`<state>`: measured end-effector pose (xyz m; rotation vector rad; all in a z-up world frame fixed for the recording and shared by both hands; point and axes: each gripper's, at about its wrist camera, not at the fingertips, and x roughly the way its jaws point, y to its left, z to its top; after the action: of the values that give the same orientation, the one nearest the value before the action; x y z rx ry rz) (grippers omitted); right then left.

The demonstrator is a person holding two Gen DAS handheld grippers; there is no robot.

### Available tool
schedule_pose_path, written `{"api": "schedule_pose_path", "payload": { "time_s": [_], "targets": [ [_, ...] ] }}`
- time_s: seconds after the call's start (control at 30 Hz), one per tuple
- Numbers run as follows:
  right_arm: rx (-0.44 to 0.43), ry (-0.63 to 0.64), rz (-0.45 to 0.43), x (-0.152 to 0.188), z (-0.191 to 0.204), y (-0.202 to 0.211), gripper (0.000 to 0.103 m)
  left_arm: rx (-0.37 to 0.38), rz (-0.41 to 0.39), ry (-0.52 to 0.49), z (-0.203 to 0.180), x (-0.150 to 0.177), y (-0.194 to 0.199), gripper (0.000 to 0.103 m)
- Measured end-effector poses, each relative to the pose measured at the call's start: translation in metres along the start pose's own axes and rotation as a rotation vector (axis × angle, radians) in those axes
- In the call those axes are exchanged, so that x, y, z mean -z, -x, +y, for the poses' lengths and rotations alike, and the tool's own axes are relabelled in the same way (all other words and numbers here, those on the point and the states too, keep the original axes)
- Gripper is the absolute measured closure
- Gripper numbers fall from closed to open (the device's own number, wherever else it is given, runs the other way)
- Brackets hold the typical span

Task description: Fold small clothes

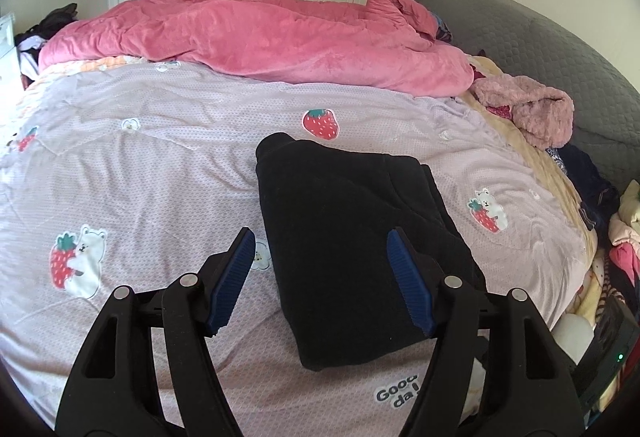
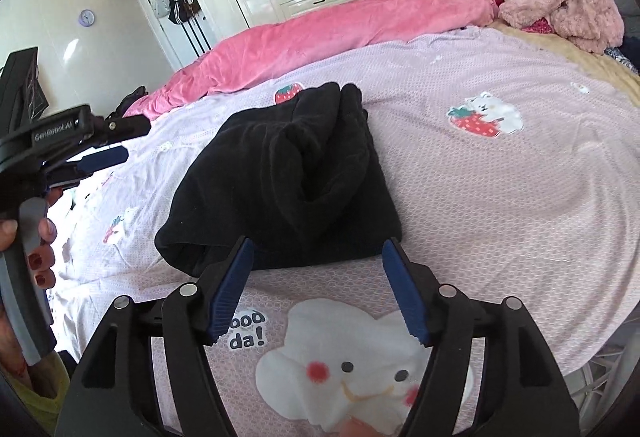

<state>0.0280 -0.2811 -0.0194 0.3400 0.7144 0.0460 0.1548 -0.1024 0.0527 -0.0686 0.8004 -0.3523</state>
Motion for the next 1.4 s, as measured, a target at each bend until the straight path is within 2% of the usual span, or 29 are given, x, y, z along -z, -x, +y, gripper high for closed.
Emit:
{"api": "schedule_pose_path", "payload": {
  "time_s": [0.5, 0.57, 0.7, 0.93, 1.1, 1.2, 1.27, 1.4],
  "targets": [
    [0.026, 0.003, -0.056, -0.007, -0.006, 0.022, 0.037, -0.056, -0.021, -0.042, 0.005, 0.031, 0.014, 0.038],
    [0.015, -0.002, -0.06, -0.011, -0.006, 0.025, 0.037, -0.06, -0.017, -0.051, 0.005, 0.037, 0.011, 0.038],
    [-0.01, 0.012, -0.083, -0.021, -0.003, 0.031, 0.037, -0.034, 0.015, -0.034, 0.008, 0.043, -0.002, 0.048],
    [-0.083, 0.026, -0.112, -0.056, 0.011, 0.023, 0.037, -0.026, 0.062, -0.026, 0.003, 0.042, -0.03, 0.048],
    [-0.107, 0.023, -0.022, -0.084, 0.02, -0.017, 0.037, -0.03, 0.08, -0.036, 0.0, 0.045, -0.045, 0.048],
    [-0.078, -0.016, 0.073, -0.095, 0.017, -0.053, 0.037, -0.028, 0.081, -0.041, 0.0, 0.044, -0.048, 0.048],
    [-0.061, -0.058, 0.123, -0.098, 0.011, -0.072, 0.037, -0.027, 0.08, -0.042, 0.001, 0.043, -0.049, 0.048],
    [-0.094, -0.123, 0.193, -0.096, -0.002, -0.102, 0.039, -0.018, 0.082, -0.045, 0.002, 0.043, -0.051, 0.048]
  ]
}}
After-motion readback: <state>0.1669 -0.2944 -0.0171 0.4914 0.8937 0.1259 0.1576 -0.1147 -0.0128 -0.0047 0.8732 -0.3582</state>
